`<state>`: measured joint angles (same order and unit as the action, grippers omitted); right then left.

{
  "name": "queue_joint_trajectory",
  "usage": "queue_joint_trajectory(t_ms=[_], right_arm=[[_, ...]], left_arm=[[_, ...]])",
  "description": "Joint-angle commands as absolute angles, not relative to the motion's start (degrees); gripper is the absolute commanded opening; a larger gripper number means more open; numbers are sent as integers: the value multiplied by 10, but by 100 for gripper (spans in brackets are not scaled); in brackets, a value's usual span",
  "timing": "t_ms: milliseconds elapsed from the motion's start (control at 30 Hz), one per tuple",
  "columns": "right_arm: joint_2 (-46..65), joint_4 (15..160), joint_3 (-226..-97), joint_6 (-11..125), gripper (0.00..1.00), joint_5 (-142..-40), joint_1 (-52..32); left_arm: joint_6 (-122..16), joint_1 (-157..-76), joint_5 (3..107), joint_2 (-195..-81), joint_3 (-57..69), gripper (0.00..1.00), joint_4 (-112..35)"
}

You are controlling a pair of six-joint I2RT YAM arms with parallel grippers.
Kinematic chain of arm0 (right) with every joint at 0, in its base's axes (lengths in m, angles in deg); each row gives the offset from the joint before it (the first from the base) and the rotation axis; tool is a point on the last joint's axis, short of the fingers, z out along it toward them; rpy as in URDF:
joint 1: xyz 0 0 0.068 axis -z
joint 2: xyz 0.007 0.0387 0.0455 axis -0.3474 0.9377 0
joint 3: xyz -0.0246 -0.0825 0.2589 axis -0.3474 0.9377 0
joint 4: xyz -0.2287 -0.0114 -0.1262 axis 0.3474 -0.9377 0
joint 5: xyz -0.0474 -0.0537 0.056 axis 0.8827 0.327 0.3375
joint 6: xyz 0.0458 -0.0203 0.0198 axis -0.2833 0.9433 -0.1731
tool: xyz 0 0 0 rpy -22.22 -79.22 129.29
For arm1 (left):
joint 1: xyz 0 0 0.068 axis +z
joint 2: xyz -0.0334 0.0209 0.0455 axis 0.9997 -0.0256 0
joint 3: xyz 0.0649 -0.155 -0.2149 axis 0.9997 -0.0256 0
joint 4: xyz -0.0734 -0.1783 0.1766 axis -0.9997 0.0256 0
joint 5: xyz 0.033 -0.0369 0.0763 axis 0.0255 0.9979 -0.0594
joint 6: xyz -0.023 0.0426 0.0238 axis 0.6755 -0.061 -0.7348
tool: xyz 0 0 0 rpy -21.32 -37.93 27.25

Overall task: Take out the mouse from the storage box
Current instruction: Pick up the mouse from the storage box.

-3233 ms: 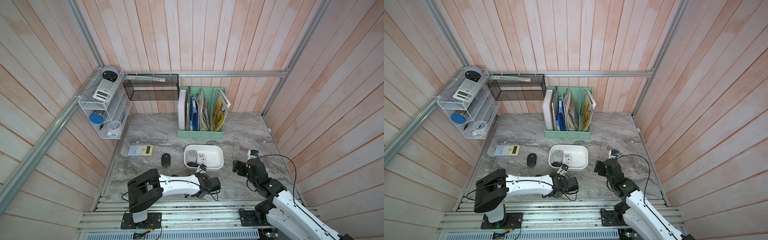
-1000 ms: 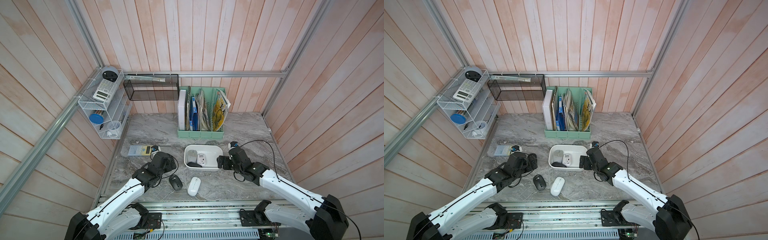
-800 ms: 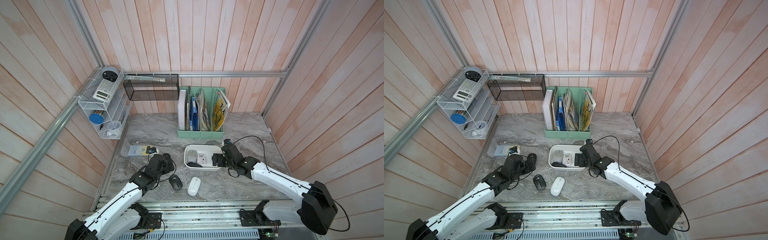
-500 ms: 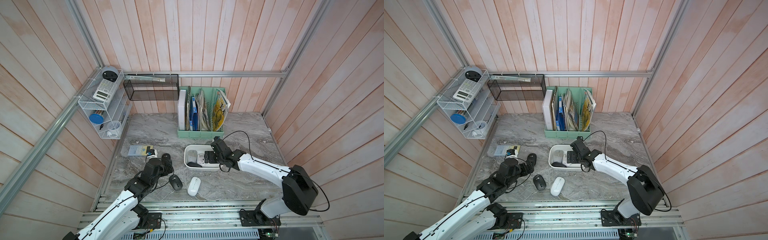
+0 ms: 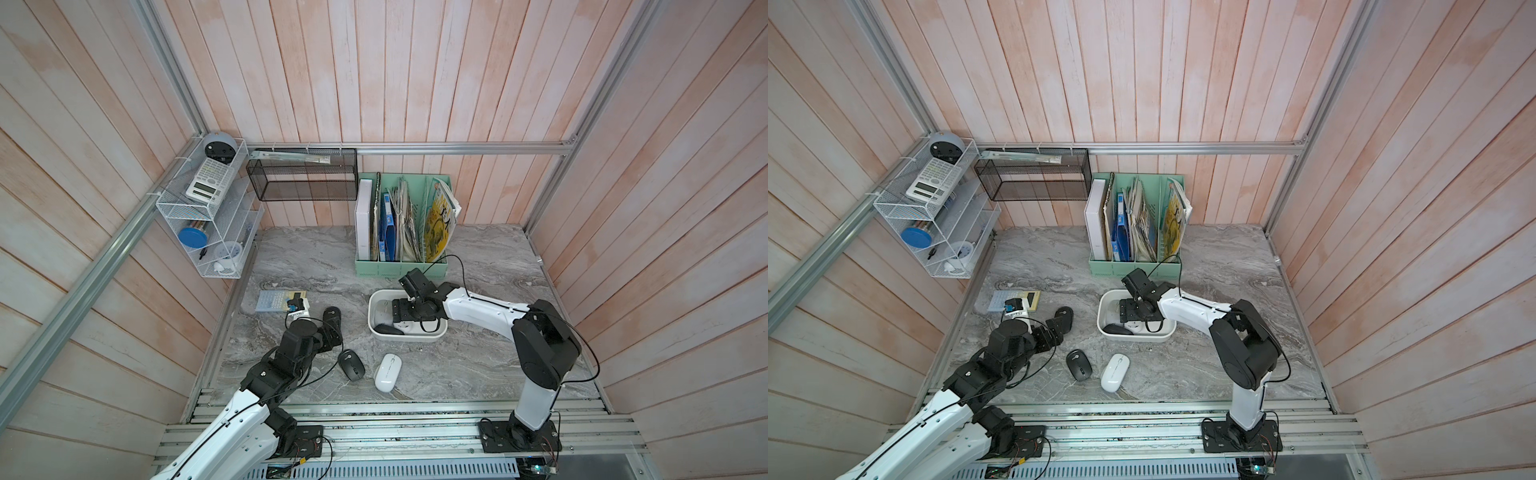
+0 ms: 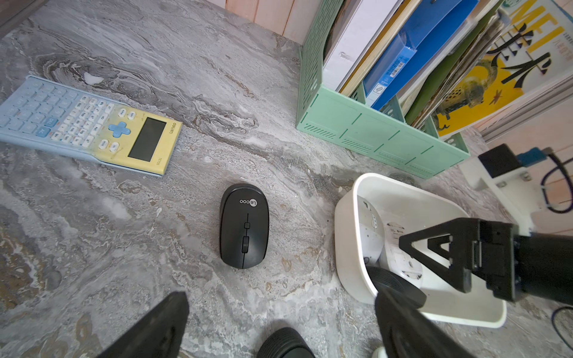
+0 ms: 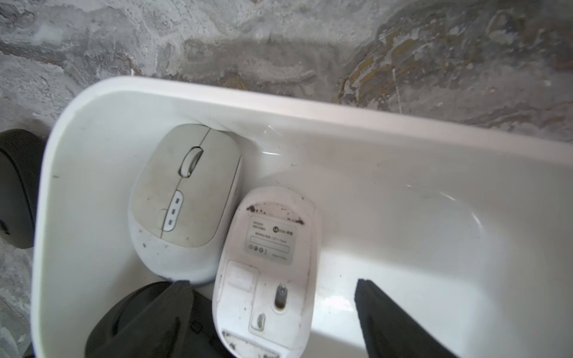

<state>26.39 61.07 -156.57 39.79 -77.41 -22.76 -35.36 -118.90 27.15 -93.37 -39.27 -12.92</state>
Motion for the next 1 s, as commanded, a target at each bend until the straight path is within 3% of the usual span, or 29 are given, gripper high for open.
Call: queue_joint_trajectory(t_ms=[0, 733, 967], right_arm=[[280, 575, -1574, 400, 87, -788, -232], [317, 558, -1587, 384, 69, -776, -220], [315, 554, -1589, 385, 55, -773, -221]], left_arm=[[-364, -1186, 264, -930, -392, 100, -124], [-362, -1186, 269, -931, -394, 100, -127], [-362, -1186, 267, -929, -394, 100, -126]])
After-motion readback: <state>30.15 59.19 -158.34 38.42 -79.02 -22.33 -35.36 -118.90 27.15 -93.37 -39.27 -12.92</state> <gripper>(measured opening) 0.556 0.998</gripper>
